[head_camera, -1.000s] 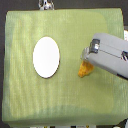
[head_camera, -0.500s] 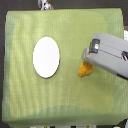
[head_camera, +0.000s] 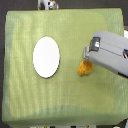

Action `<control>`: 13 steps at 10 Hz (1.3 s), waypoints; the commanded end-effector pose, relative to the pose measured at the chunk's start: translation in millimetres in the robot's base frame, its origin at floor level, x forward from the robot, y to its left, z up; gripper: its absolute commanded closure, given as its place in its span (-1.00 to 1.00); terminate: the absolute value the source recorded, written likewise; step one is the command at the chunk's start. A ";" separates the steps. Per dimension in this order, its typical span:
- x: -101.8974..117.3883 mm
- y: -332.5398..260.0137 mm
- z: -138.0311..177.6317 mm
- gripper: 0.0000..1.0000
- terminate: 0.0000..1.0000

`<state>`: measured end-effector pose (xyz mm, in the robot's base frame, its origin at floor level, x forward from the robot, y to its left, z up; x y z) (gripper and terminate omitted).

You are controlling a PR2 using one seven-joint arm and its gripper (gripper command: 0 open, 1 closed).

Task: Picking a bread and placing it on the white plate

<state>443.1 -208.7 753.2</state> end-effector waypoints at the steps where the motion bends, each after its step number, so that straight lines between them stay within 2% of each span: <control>1: 2.8 15.8 59.8 1.00 -1.00; 3: 6.1 16.5 96.0 1.00 -1.00; 6: 10.0 26.5 110.5 1.00 -1.00; 10: 22.9 47.4 113.2 1.00 -1.00; 13: 39.2 97.0 109.9 1.00 -1.00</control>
<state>462.1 -161.5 865.4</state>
